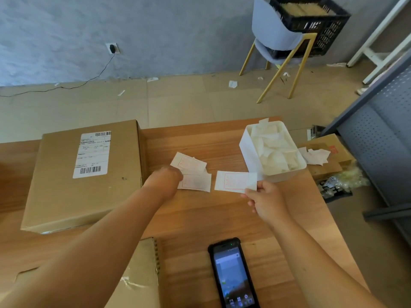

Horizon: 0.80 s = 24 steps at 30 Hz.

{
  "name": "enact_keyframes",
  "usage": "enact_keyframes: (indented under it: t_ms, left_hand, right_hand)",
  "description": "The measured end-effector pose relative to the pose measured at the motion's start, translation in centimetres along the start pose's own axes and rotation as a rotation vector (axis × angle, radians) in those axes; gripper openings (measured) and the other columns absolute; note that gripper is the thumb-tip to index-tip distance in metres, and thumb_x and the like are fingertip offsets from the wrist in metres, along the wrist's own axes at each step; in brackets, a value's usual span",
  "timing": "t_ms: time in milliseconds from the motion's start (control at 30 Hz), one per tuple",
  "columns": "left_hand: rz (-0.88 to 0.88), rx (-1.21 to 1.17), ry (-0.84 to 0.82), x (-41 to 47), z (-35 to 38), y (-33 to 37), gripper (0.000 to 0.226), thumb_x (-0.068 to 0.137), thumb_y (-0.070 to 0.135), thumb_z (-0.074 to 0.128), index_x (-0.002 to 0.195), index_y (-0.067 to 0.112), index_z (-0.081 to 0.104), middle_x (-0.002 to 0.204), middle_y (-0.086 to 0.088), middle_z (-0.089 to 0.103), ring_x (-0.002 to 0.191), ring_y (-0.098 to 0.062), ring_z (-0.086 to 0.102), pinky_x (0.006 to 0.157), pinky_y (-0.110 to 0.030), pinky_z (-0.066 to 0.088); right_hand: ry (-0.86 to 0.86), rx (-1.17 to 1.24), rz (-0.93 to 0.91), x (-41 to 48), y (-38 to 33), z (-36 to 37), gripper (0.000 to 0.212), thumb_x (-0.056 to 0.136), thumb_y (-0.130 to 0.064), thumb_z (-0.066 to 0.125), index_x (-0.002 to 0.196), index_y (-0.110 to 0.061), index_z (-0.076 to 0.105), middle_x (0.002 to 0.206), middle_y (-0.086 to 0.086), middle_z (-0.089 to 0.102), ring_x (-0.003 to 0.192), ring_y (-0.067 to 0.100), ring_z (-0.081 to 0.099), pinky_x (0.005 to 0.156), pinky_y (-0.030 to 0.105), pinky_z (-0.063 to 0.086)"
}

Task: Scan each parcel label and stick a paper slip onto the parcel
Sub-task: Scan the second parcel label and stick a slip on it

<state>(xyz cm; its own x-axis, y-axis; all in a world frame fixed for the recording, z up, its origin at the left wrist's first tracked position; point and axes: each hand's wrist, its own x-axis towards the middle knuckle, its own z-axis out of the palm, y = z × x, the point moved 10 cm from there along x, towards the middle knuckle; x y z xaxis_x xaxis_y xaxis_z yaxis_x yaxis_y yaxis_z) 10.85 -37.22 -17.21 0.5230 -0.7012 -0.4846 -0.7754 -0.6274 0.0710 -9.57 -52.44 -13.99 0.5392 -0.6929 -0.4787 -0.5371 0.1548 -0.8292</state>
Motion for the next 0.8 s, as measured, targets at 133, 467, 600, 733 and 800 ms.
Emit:
enact_keyframes:
  t_ms: [133, 467, 600, 733, 800]
  left_hand:
    - [-0.001, -0.108, 0.150, -2.2, -1.9, -0.4, 0.037, 0.090, 0.012, 0.050, 0.124, 0.025, 0.057, 0.137, 0.003, 0.048, 0.127, -0.021, 0.040, 0.104, -0.038, 0.036]
    - [-0.051, -0.994, 0.280, -12.6, -3.2, 0.9, 0.020, 0.087, 0.039, 0.059, 0.106, 0.034, 0.063, 0.094, 0.023, 0.061, 0.085, 0.005, 0.057, 0.064, -0.012, 0.041]
    - [-0.074, -1.159, 0.323, -16.8, -2.6, -0.1, 0.015, 0.085, 0.019, 0.066, 0.091, 0.032, 0.069, 0.087, 0.007, 0.071, 0.080, -0.004, 0.065, 0.072, -0.018, 0.052]
    - [-0.106, -1.228, 0.300, -20.5, -1.2, -1.5, 0.005, 0.082, 0.021, 0.069, 0.084, 0.026, 0.070, 0.081, 0.005, 0.073, 0.075, -0.007, 0.067, 0.071, -0.024, 0.055]
    - [-0.100, -1.247, 0.289, -22.3, -0.5, -2.0, 0.004, 0.082, 0.023, 0.069, 0.083, 0.027, 0.069, 0.080, 0.009, 0.072, 0.073, -0.005, 0.067, 0.065, -0.020, 0.053]
  right_hand:
    - [-0.040, -0.018, -0.005, -0.5, -0.4, 0.8, 0.010, 0.091, -0.013, 0.059, 0.095, -0.021, 0.063, 0.083, -0.001, 0.072, 0.059, 0.006, 0.057, 0.047, 0.018, 0.043]
    - [-0.282, 0.003, -0.104, -5.1, -3.6, 5.4, 0.011, 0.089, -0.018, 0.063, 0.087, -0.024, 0.072, 0.063, -0.009, 0.067, 0.053, 0.000, 0.054, 0.051, 0.019, 0.046]
    - [-0.350, 0.097, -0.137, -8.0, -4.8, 7.7, 0.011, 0.088, -0.016, 0.064, 0.090, -0.022, 0.074, 0.068, -0.007, 0.068, 0.056, 0.004, 0.055, 0.052, 0.019, 0.047]
    - [-0.362, 0.215, -0.166, -11.1, -5.4, 10.1, 0.010, 0.090, -0.015, 0.062, 0.087, -0.021, 0.070, 0.086, -0.002, 0.074, 0.075, 0.010, 0.067, 0.057, 0.021, 0.050]
    - [-0.370, 0.216, -0.209, -12.8, -5.8, 11.5, 0.010, 0.091, -0.012, 0.060, 0.085, -0.016, 0.067, 0.085, -0.001, 0.074, 0.079, 0.013, 0.069, 0.060, 0.024, 0.053]
